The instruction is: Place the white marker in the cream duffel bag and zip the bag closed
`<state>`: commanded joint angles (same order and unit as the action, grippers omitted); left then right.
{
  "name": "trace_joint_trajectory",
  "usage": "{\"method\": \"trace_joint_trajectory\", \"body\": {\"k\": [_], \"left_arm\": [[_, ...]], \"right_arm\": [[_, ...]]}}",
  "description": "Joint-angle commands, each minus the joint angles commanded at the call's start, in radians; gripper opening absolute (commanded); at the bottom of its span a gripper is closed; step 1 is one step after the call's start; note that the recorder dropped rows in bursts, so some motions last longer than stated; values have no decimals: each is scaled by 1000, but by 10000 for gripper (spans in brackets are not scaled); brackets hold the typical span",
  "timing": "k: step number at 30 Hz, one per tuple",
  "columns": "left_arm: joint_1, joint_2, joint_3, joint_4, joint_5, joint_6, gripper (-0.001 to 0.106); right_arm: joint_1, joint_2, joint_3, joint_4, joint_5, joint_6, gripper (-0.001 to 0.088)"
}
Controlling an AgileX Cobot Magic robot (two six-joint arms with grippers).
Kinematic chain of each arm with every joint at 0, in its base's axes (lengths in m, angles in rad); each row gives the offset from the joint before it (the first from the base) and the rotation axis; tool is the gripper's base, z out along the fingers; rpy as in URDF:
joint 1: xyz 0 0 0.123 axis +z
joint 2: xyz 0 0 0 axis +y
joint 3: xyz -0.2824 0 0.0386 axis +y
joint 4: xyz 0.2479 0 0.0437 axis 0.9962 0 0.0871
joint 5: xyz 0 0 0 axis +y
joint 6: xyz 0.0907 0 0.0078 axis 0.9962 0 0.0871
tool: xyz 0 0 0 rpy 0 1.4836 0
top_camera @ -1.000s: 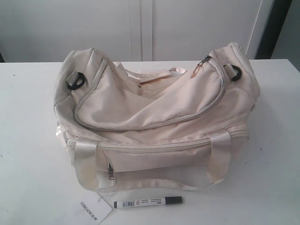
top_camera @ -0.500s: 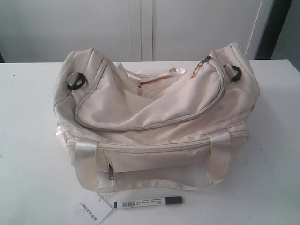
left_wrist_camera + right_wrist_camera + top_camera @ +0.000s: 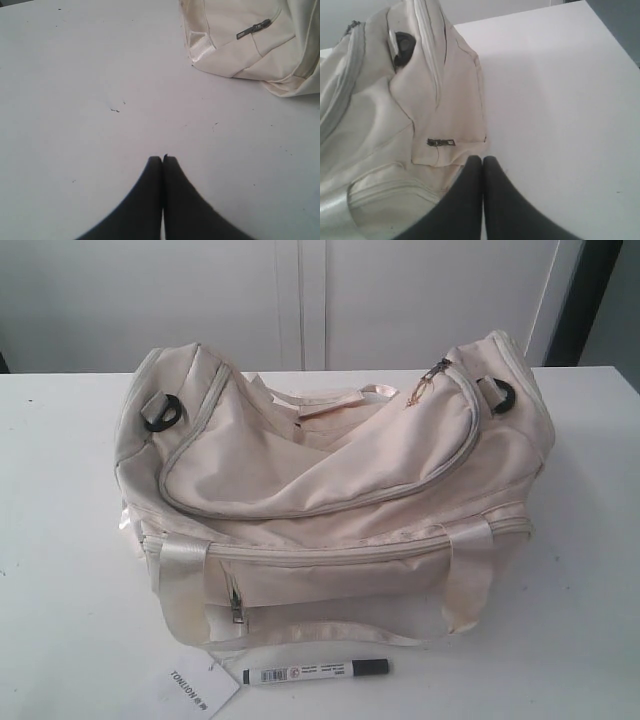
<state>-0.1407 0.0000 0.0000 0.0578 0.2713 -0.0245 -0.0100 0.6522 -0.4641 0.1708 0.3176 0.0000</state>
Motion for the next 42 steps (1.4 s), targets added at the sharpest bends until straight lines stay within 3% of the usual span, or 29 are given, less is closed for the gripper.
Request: {"method": "trace_joint_trajectory", "body": {"k": [9, 14, 27, 42], "left_arm": [[0, 0, 0, 0, 0, 0, 0], [0, 0, 0, 0, -2, 0, 0], [0, 0, 0, 0, -2, 0, 0], [0, 0, 0, 0, -2, 0, 0]], "right_arm": [[0, 148, -190, 0, 29, -96, 0], [0, 265, -292, 0, -16, -105, 0], [0, 510, -538, 13, 26, -130, 0], [0, 561, -562, 19, 10, -87, 0]]}}
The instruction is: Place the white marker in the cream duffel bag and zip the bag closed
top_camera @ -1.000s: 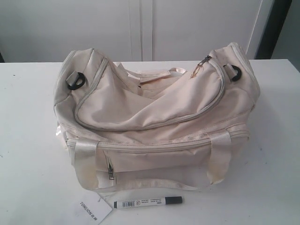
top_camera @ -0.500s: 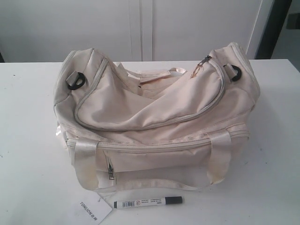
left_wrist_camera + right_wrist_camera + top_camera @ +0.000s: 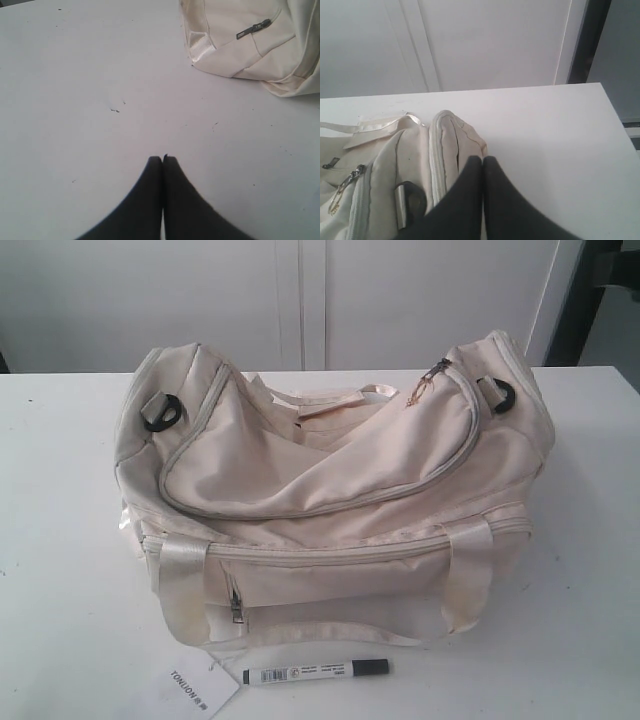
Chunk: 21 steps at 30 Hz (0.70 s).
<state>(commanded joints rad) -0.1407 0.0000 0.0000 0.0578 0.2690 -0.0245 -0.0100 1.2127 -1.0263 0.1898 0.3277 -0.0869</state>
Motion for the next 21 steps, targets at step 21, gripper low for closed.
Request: {"method": "trace_joint_trajectory", "body": {"k": [21], "left_arm": [[0, 0, 0, 0, 0, 0, 0]], "right_arm": [[72, 245, -266, 41, 215, -78, 0]]}}
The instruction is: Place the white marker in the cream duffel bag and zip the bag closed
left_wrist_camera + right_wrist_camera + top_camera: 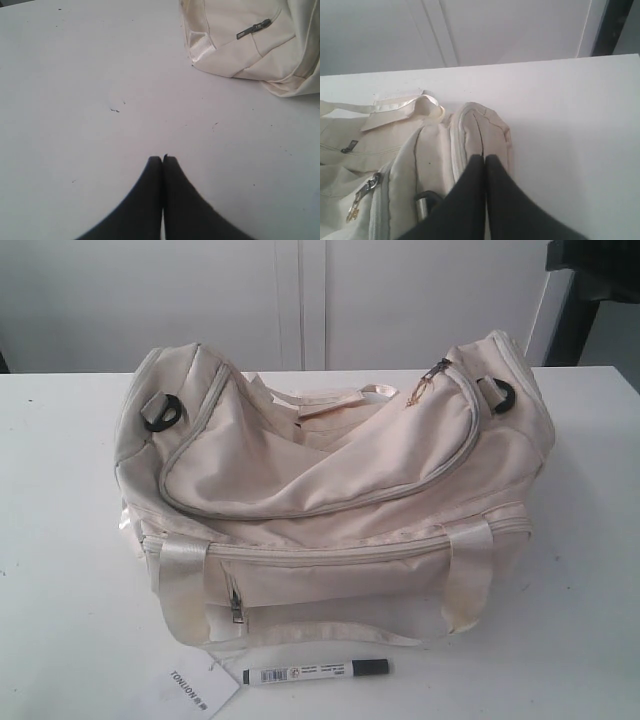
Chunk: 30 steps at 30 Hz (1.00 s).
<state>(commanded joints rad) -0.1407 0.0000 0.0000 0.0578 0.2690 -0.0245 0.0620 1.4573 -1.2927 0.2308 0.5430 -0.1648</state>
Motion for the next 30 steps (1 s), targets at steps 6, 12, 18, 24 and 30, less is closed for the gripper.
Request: {"method": "trace_joint_trajectory", "body": {"k": [6, 12, 18, 24, 30], "left_arm": [[0, 0, 0, 0, 0, 0, 0], [0, 0, 0, 0, 0, 0, 0], [0, 0, 0, 0, 0, 0, 0], [0, 0, 0, 0, 0, 0, 0], [0, 0, 0, 0, 0, 0, 0]], "right_arm": [[61, 61, -14, 2, -47, -14, 0], [78, 124, -13, -6, -82, -14, 0], [78, 133, -13, -110, -96, 42, 2], [78, 136, -41, -116, -9, 98, 209], [76, 147, -110, -135, 37, 86, 209]]}}
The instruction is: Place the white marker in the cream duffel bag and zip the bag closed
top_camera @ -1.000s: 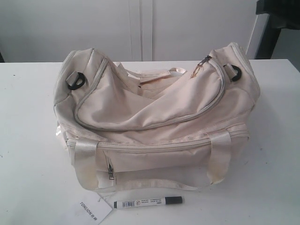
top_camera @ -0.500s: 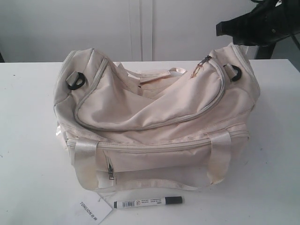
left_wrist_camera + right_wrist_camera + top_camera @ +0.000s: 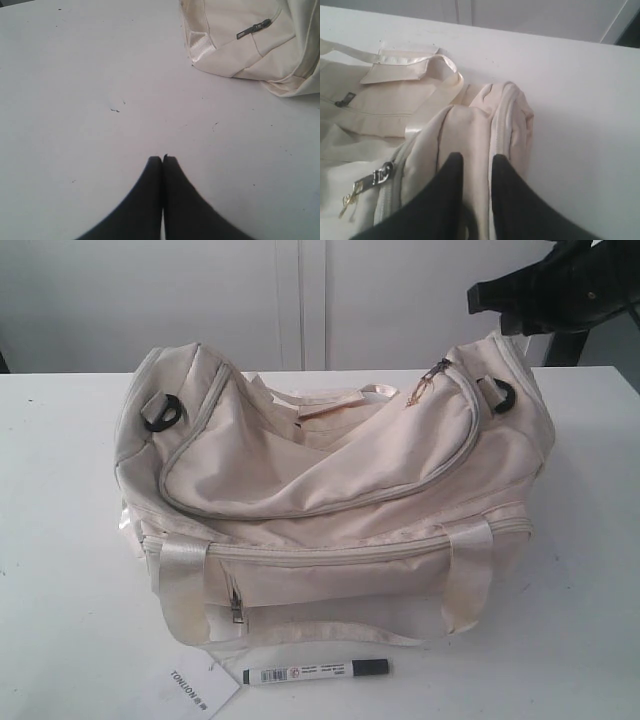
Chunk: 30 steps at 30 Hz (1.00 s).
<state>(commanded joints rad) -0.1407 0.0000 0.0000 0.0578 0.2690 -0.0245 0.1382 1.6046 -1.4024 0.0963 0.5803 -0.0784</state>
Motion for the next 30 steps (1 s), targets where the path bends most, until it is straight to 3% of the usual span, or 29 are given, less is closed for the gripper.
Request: {"method": "trace_joint_trajectory", "body": {"k": [5, 12, 30], "left_arm": [[0, 0, 0, 0, 0, 0, 0], [0, 0, 0, 0, 0, 0, 0], [0, 0, 0, 0, 0, 0, 0]], "right_arm": [[0, 51, -23, 0, -2, 4, 227], [0, 78, -23, -31, -42, 59, 411], [0, 132, -21, -45, -21, 91, 410]]}}
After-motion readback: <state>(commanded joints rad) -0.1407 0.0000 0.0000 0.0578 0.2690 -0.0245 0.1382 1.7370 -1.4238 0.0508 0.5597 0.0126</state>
